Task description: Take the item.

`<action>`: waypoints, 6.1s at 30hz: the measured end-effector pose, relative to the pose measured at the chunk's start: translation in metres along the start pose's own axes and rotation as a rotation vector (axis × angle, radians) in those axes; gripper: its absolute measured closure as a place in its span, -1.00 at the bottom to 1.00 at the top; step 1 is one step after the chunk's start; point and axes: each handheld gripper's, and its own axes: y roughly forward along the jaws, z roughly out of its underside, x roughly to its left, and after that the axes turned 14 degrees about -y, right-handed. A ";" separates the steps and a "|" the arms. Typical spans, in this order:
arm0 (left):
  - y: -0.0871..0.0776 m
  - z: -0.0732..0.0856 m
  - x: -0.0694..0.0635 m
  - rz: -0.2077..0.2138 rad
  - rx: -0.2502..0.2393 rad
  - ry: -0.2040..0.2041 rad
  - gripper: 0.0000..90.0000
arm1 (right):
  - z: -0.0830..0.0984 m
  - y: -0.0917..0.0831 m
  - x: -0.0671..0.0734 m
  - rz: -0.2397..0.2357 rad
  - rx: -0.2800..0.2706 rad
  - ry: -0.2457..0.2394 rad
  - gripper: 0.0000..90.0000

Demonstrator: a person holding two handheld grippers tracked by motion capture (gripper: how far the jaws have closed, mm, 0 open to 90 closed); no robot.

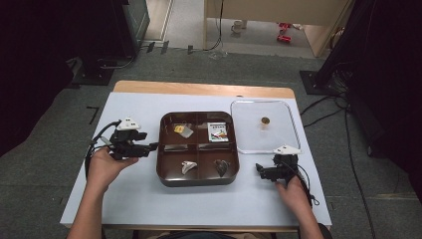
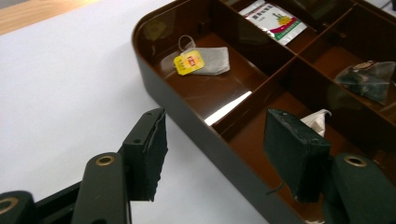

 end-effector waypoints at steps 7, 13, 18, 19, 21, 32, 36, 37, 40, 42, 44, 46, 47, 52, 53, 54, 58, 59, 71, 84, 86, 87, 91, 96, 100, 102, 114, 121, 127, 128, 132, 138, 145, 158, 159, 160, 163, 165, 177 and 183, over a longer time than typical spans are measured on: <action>0.002 -0.005 -0.009 0.029 -0.010 0.029 -0.09 | 0.000 0.000 0.000 0.000 0.000 0.000 -1.00; 0.006 -0.009 -0.019 0.061 -0.007 0.047 -0.12 | 0.000 0.000 0.000 0.000 0.000 0.000 -1.00; 0.012 -0.009 -0.026 0.075 -0.001 0.071 -0.12 | 0.000 0.000 0.000 0.000 0.000 0.000 -1.00; 0.016 -0.009 -0.029 0.083 0.003 0.081 -0.13 | 0.000 0.000 0.000 0.000 0.000 0.000 -1.00; 0.018 -0.009 -0.031 0.085 0.004 0.084 -0.14 | 0.000 0.000 0.000 0.000 -0.001 0.000 -1.00; 0.042 -0.003 -0.046 0.124 0.047 0.130 -0.10 | 0.000 0.000 0.000 0.000 0.001 0.000 -1.00; 0.051 -0.001 -0.051 0.139 0.067 0.146 -0.05 | 0.000 0.000 0.000 0.000 0.001 0.000 -1.00; 0.052 0.000 -0.052 0.142 0.070 0.149 -0.04 | 0.000 0.000 0.000 0.000 0.001 0.000 -1.00; 0.055 0.000 -0.054 0.145 0.081 0.160 -0.02 | 0.000 0.000 0.000 0.000 0.001 0.000 -1.00; 0.058 0.000 -0.056 0.152 0.094 0.167 0.01 | 0.000 0.000 0.000 0.000 0.001 0.000 -1.00; 0.061 0.001 -0.058 0.155 0.110 0.180 0.05 | 0.000 0.000 0.000 0.000 0.001 0.000 -1.00; 0.066 0.002 -0.061 0.162 0.143 0.194 0.08 | 0.000 0.000 0.000 0.000 0.001 0.000 -1.00; 0.067 0.001 -0.062 0.163 0.157 0.199 0.09 | 0.000 0.000 0.000 0.000 0.000 0.000 -1.00; 0.077 0.004 -0.069 0.130 0.228 0.223 0.13 | 0.000 0.000 0.000 0.000 0.000 0.000 -1.00; 0.078 0.004 -0.071 0.121 0.240 0.233 0.13 | 0.000 0.000 0.000 0.000 0.001 0.000 -1.00; 0.078 0.004 -0.071 0.121 0.240 0.233 0.13 | 0.000 0.000 0.000 0.000 0.001 0.000 -1.00; 0.085 0.006 -0.076 0.115 0.282 0.253 0.15 | 0.000 0.000 0.000 0.000 0.000 -0.001 -1.00; 0.086 0.006 -0.077 0.116 0.291 0.255 0.15 | 0.000 0.000 0.000 0.000 0.001 0.000 -1.00; 0.102 0.012 -0.085 0.060 0.426 0.289 0.21 | 0.000 0.000 0.000 0.000 0.001 0.000 -1.00; 0.104 0.012 -0.087 0.039 0.450 0.301 0.37 | 0.000 0.000 0.000 0.000 0.001 0.000 -1.00; 0.104 0.012 -0.087 0.040 0.450 0.303 0.39 | 0.000 0.000 0.000 0.000 0.001 -0.001 -1.00; 0.104 0.013 -0.087 0.038 0.449 0.307 0.42 | 0.000 0.000 0.000 0.000 0.001 0.000 -1.00; 0.104 0.012 -0.087 0.033 0.442 0.307 0.44 | 0.000 0.000 0.000 0.000 0.001 0.000 -1.00; 0.101 0.010 -0.085 0.045 0.426 0.296 0.46 | 0.000 0.000 0.000 0.000 0.000 0.000 -1.00; 0.098 0.009 -0.083 0.052 0.413 0.289 0.46 | 0.000 0.000 0.000 0.000 0.001 0.000 -1.00; 0.094 0.007 -0.080 0.058 0.397 0.281 0.46 | 0.000 0.000 0.000 0.000 0.001 0.000 -1.00; 0.072 -0.001 -0.063 0.075 0.288 0.226 0.46 | 0.000 0.000 0.000 -0.001 0.000 0.001 -1.00; 0.060 -0.005 -0.055 0.080 0.233 0.206 0.46 | 0.000 0.000 0.000 -0.001 0.000 0.002 -1.00; 0.047 -0.008 -0.046 0.074 0.190 0.186 0.46 | 0.000 0.000 0.000 -0.002 -0.001 0.003 -1.00; 0.047 -0.008 -0.046 0.074 0.190 0.186 0.46 | 0.000 0.000 0.000 -0.002 -0.001 0.003 -1.00; 0.037 -0.009 -0.039 0.073 0.156 0.163 0.46 | 0.000 0.000 0.000 -0.002 0.000 0.004 -1.00; 0.024 -0.007 -0.026 0.051 0.114 0.119 0.46 | 0.000 0.000 0.000 -0.004 0.000 0.005 -1.00; 0.009 -0.003 -0.009 0.018 0.081 0.073 0.46 | 0.000 0.000 -0.001 -0.004 0.000 0.005 -1.00; 0.002 0.006 0.019 -0.038 0.064 -0.007 0.47 | 0.000 0.000 -0.001 -0.004 0.002 0.004 -1.00; 0.004 0.008 0.025 -0.047 0.065 -0.021 0.46 | 0.000 0.000 -0.001 -0.004 0.002 0.003 -1.00; 0.004 0.008 0.025 -0.047 0.065 -0.021 0.47 | 0.000 0.000 -0.001 -0.004 0.002 0.003 -1.00; 0.008 0.012 0.037 -0.068 0.073 -0.049 0.46 | 0.000 0.000 -0.001 -0.004 0.001 0.005 -1.00; 0.009 0.012 0.040 -0.075 0.075 -0.059 0.46 | 0.000 0.000 -0.001 -0.004 0.001 0.005 -1.00; 0.033 0.023 0.066 -0.129 0.145 -0.111 0.46 | 0.000 0.000 -0.001 -0.003 0.000 0.004 -1.00; 0.040 0.026 0.071 -0.154 0.177 -0.117 0.45 | 0.000 0.000 -0.001 -0.003 0.001 0.004 -1.00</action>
